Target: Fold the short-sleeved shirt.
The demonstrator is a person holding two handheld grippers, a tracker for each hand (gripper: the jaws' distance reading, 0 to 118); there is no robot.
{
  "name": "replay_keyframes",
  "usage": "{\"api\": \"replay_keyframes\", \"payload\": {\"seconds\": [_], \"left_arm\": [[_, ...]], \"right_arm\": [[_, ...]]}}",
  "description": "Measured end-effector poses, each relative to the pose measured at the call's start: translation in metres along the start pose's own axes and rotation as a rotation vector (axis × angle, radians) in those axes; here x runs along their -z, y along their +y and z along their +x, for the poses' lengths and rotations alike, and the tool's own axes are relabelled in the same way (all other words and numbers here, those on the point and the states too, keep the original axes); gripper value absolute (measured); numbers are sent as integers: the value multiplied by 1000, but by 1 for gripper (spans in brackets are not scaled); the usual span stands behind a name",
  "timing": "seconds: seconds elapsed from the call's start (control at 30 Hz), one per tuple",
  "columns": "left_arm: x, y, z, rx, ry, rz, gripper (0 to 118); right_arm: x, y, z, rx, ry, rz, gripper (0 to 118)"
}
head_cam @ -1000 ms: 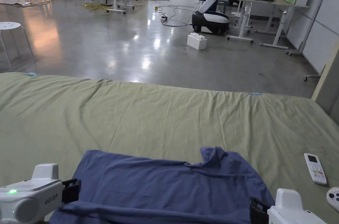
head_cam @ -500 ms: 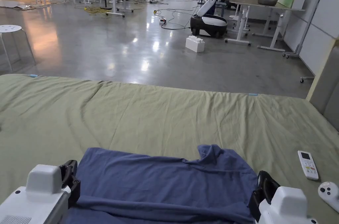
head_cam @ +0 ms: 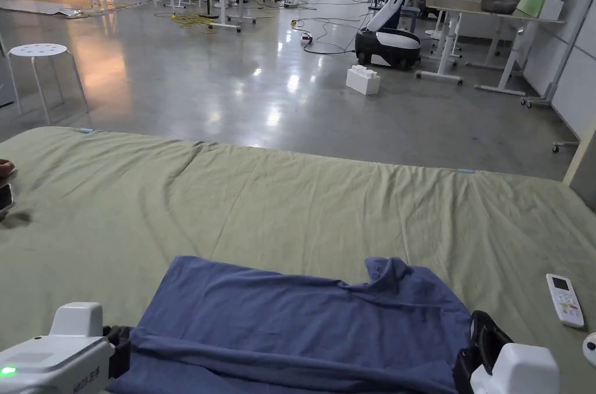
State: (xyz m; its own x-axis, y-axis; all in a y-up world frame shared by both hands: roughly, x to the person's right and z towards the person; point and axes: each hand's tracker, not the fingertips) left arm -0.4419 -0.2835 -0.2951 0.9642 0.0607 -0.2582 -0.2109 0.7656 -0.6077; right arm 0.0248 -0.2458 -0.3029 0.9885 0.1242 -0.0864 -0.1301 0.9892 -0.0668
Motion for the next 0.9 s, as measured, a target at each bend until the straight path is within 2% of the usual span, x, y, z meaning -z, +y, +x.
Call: {"api": "replay_keyframes", "payload": {"seconds": [0.13, 0.17, 0.2, 0.23, 0.27, 0.3, 0.33, 0.53, 0.6, 0.7, 0.73, 0.77, 0.8, 0.9], "left_arm": [[43, 1, -19, -33, 30, -153, 1], [51, 2, -21, -37, 27, -173, 5], [62, 4, -24, -32, 23, -212, 16], [71, 4, -26, -34, 36, -247, 38], [81, 5, -28, -41, 35, -272, 54], [89, 5, -28, -43, 26, -324, 62], [98, 5, -29, -48, 32, -355, 65], [134, -7, -26, -52, 63, -557, 64], [130, -8, -22, -44, 58, -507, 61], [128, -10, -16, 47, 57, -464, 34], [126, -12, -12, 76, 52, -459, 21], [125, -12, -8, 101, 61, -450, 15], [123, -14, -5, 121, 63, -445, 9], [120, -15, 2, 128, 48, -450, 6]], "right_arm": [[5, -10, 2, -4, 1, -38, 0], [6, -13, 3, -4, 0, -46, 0], [8, -15, 4, -6, -2, -56, 0], [9, -19, 5, -10, -3, -67, 0], [10, -21, 6, -11, -3, -77, 0], [11, -24, 8, -8, -6, -90, 0], [12, -27, 9, -13, -7, -97, 0], [16, -44, 17, -8, -19, -168, 0], [16, -49, 21, -8, -24, -192, 0], [17, -55, 28, -6, -36, -230, 0], [18, -58, 31, 4, -39, -246, 0], [20, -62, 34, 16, -44, -273, 0], [23, -64, 38, 26, -48, -304, 0], [33, -72, 50, 61, -64, -414, 0]]}}
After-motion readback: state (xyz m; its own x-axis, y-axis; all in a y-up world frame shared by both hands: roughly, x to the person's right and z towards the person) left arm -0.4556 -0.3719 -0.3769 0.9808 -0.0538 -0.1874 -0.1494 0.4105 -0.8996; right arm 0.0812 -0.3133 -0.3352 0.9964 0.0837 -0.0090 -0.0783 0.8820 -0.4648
